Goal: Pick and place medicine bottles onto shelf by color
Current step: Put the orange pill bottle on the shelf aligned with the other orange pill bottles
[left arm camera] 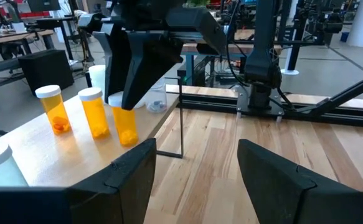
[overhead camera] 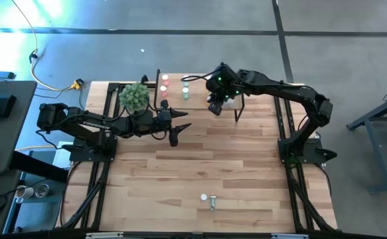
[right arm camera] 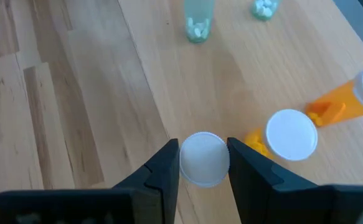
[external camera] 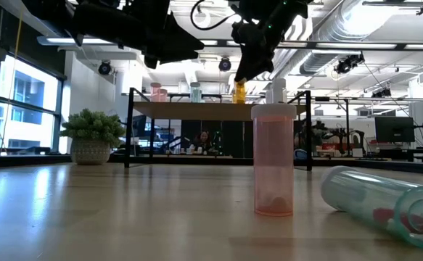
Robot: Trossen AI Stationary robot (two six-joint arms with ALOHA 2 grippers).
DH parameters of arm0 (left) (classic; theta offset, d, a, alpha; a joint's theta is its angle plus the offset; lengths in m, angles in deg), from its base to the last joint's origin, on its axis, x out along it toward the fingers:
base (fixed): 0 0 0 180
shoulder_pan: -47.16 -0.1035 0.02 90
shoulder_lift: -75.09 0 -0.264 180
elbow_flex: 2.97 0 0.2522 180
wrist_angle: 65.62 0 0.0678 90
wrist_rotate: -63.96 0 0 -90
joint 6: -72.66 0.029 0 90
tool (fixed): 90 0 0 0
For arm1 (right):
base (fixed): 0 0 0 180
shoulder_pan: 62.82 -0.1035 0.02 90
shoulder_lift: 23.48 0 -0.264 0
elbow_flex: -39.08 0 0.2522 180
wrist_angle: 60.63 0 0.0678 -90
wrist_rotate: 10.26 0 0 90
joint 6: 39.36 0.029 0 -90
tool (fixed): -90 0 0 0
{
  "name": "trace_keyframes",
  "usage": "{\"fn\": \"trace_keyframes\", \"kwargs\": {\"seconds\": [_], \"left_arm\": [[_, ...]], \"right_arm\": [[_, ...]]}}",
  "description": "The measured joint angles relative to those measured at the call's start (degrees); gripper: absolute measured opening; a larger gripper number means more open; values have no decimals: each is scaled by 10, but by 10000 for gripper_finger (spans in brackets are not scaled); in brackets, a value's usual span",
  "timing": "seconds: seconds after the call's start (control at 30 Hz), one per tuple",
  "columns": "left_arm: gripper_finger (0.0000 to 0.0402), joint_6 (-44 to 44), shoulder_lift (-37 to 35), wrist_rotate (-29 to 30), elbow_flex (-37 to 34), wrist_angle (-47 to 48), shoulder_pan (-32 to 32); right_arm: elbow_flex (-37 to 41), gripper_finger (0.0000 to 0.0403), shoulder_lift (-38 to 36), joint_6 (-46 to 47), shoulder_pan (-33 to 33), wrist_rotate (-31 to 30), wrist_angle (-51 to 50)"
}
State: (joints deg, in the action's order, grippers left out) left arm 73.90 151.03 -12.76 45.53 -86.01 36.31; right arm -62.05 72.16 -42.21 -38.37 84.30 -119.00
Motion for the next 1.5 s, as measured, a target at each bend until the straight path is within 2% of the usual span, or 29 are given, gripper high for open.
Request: {"fn": "trace_keyframes", "kwargs": {"seconds": [0.47, 0.67, 1.0, 1.5], "left_arm": [[214, 9, 0, 0, 0, 0, 0], [214, 9, 0, 0, 0, 0, 0], [214, 9, 0, 0, 0, 0, 0], [214, 9, 0, 0, 0, 0, 0]], "right_arm": [[0, 104, 1, 0, 0, -1, -4], [0, 104, 1, 0, 0, -26, -5], [3, 152, 5, -2, 0, -32, -13], [2, 158, 4, -1, 0, -30, 15]]}}
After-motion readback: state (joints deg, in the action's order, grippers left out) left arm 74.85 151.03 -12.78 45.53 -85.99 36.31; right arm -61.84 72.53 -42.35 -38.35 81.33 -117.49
